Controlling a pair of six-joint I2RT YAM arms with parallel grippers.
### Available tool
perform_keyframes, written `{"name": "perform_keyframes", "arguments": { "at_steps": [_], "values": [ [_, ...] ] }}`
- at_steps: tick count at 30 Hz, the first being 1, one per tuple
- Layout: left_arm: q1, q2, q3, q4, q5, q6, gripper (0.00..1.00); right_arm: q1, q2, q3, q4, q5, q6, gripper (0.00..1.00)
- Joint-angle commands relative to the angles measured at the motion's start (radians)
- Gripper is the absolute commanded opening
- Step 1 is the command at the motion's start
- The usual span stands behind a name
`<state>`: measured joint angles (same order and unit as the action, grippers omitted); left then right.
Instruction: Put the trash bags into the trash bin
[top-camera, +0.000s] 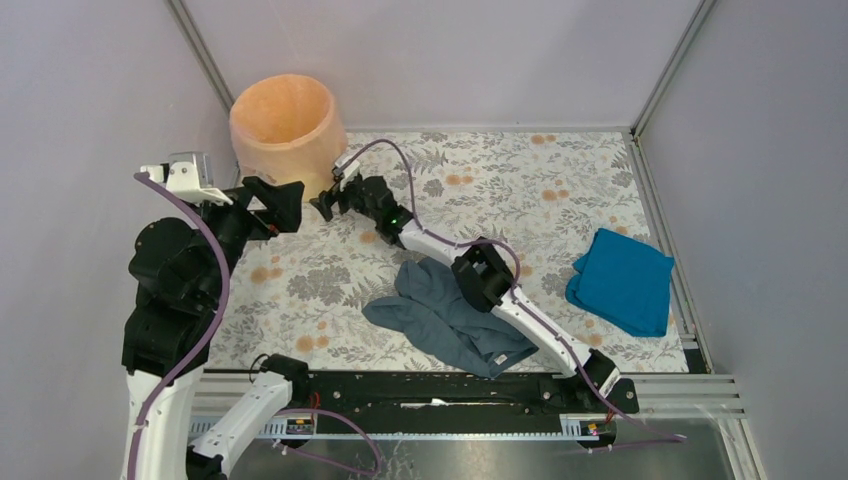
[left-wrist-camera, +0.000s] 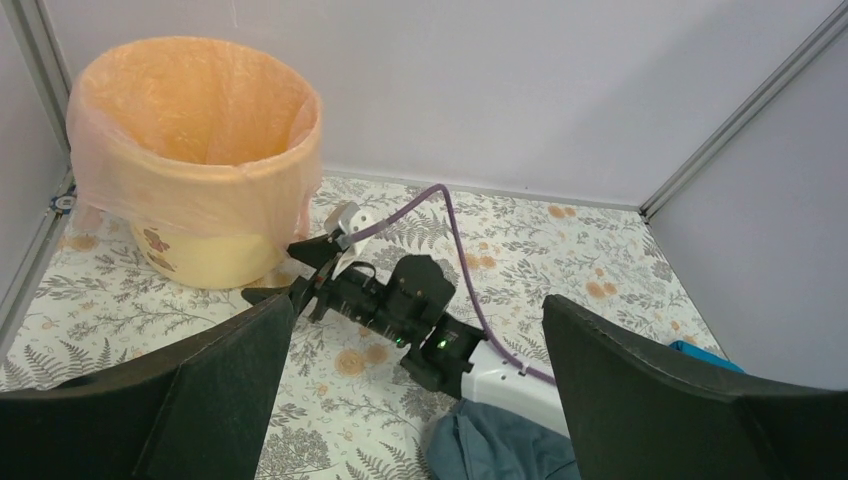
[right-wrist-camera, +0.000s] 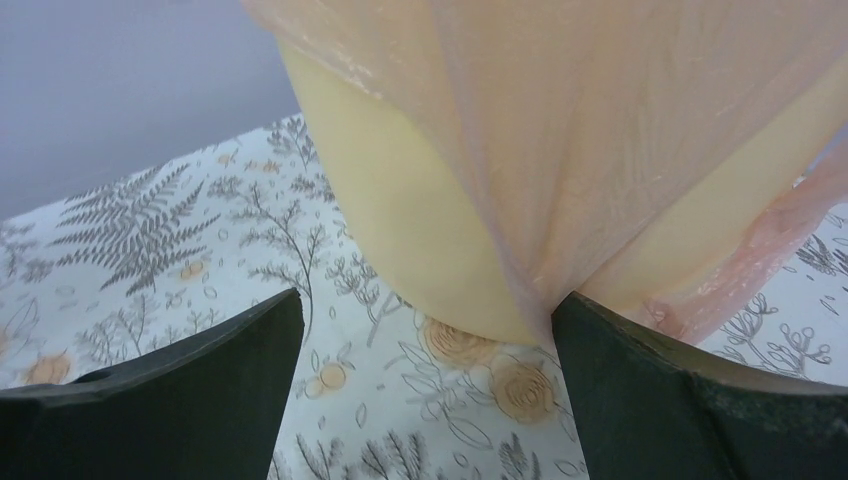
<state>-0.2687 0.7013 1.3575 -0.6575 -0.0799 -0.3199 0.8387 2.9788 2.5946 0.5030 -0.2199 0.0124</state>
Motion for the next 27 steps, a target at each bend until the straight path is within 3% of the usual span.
{"name": "perform_keyframes", "arguments": {
  "at_steps": [1,3,6,11,18,22,27],
  "values": [
    [0.001,0.02,0.046,-0.004,-0.006,0.007,0.99,0.059,0.05,0.1,0.207,0.167,0.003,1.0],
    [0.0,0.029,0.055,-0.019,-0.01,0.004,0.99,0.059,0.03,0.094,0.215,0.188,0.033,1.0],
    [0.0,0.035,0.056,-0.026,-0.016,-0.01,0.99,0.058,-0.113,-0.049,0.166,0.19,0.038,1.0],
    [0.001,0.02,0.013,0.016,-0.001,-0.047,0.99,0.058,-0.565,-0.679,0.184,0.214,0.034,1.0],
    [0.0,0.018,-0.008,0.063,0.044,-0.085,0.99,0.036,-1.065,-1.148,-0.063,0.322,0.065,1.0],
    [0.0,0.029,-0.001,0.078,0.095,-0.124,0.99,-0.009,-1.25,-1.227,-0.194,0.226,0.089,1.0],
    [0.0,0.035,0.056,0.072,0.152,-0.147,0.99,-0.011,-1.468,-1.222,-0.475,0.328,0.116,1.0]
  ]
}}
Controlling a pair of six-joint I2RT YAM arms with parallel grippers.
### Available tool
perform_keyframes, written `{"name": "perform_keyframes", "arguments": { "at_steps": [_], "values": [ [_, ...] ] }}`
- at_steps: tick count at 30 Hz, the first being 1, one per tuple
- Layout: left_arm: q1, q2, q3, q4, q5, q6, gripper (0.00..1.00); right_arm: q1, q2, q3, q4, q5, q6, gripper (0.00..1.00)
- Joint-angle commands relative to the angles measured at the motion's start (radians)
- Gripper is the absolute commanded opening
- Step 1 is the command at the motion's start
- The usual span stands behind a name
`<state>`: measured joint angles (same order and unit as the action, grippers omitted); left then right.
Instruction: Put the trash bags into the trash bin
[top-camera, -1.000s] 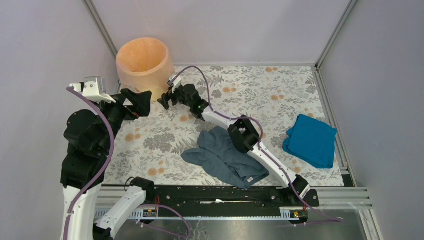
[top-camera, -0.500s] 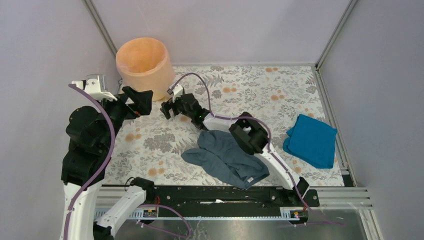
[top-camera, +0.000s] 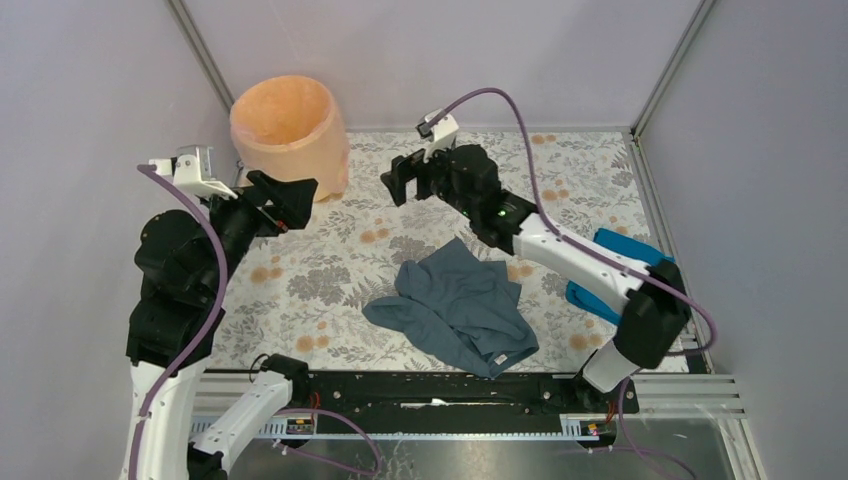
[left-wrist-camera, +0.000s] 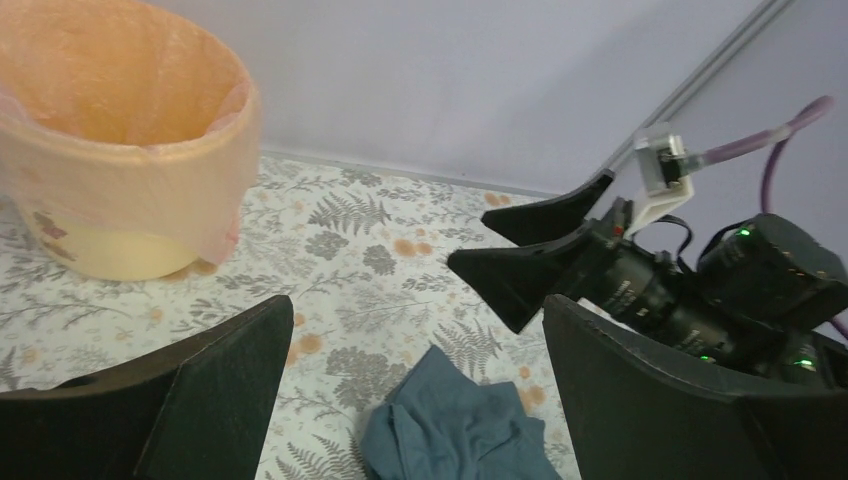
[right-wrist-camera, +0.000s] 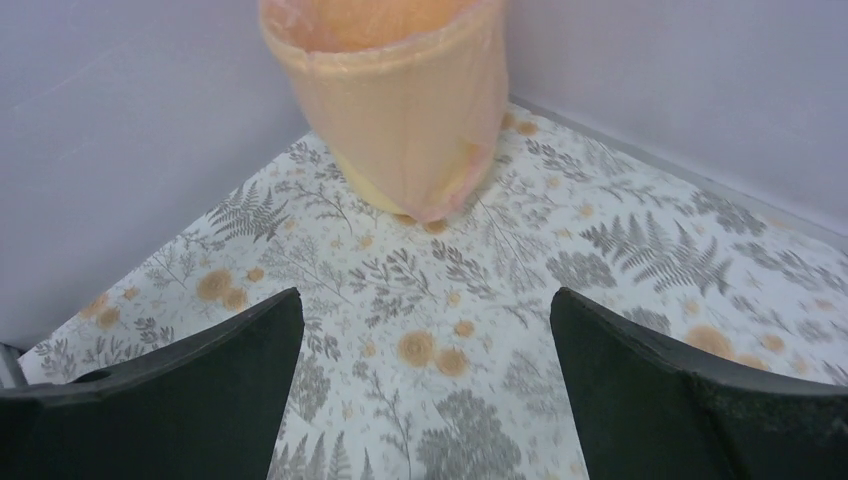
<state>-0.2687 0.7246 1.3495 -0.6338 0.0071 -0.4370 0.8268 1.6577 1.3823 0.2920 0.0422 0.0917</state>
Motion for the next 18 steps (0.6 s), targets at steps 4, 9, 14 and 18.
{"name": "perform_keyframes", "arguments": {
  "at_steps": [4,9,14,18],
  "values": [
    [0.0,0.016,0.143,0.012,0.047,-0.007,0.99,0.0,-0.358,-0.018,-0.48,0.173,0.023,1.0],
    [0.001,0.016,0.216,-0.004,-0.003,0.012,0.99,0.001,-0.576,0.075,-0.745,0.308,0.0,1.0],
    [0.0,0.035,0.266,0.0,-0.004,0.004,0.99,0.001,-0.702,0.248,-0.917,0.333,0.005,1.0],
    [0.0,0.046,0.275,0.021,-0.004,-0.011,0.99,0.001,-0.732,0.342,-0.996,0.366,0.012,1.0]
  ]
}}
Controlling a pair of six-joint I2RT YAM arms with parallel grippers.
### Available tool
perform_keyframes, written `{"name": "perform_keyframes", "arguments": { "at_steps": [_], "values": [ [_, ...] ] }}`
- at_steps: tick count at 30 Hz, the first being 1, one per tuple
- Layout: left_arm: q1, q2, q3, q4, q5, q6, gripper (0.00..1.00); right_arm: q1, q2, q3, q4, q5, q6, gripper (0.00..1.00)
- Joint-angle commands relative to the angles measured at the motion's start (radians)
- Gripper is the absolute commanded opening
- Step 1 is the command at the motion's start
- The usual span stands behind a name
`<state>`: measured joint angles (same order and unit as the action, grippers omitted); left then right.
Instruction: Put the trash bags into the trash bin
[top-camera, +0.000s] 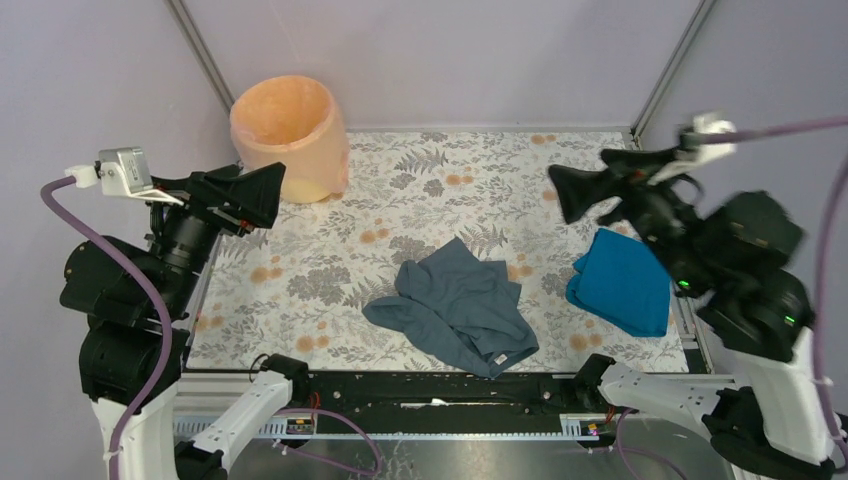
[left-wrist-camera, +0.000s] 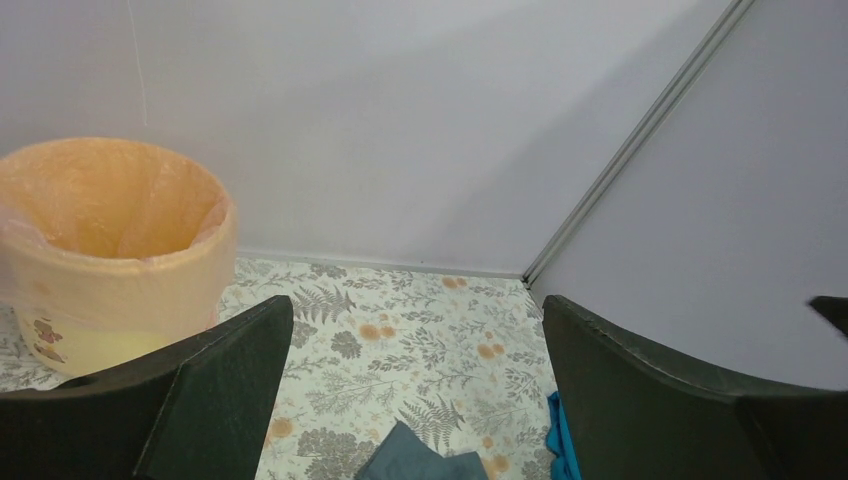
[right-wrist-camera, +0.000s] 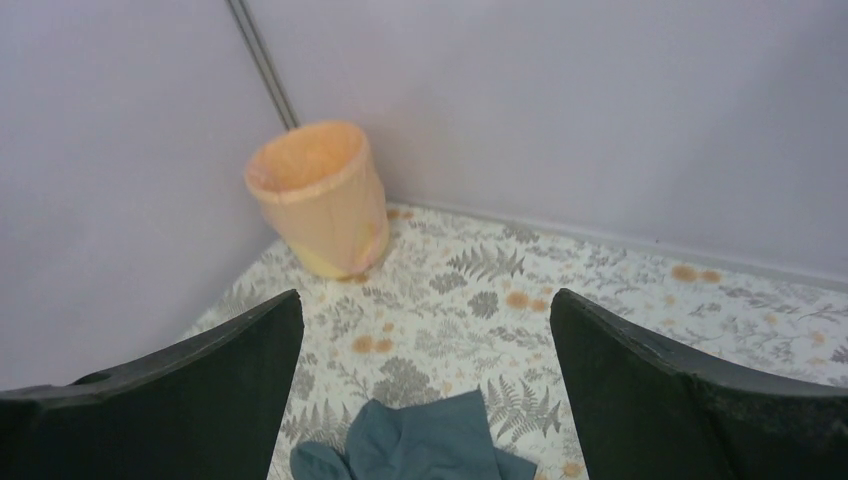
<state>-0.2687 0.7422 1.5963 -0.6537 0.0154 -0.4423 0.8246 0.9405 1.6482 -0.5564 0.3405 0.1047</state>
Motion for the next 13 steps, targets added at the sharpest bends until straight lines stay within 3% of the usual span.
{"name": "perform_keyframes", "arguments": {
  "at_steps": [1,7,13],
  "values": [
    [0.0,0.033,0.032,0.044,-0.012,-0.009,0.99,0.002,-0.016,0.096,-0.159,0.07,0.001,1.0],
    [0.001,0.049,0.071,0.031,-0.012,-0.018,0.99,0.004,-0.034,0.138,-0.147,0.094,0.021,1.0],
    [0.0,0.039,0.076,0.013,-0.012,-0.016,0.99,0.003,-0.107,0.042,-0.058,0.034,0.007,1.0]
  ]
}}
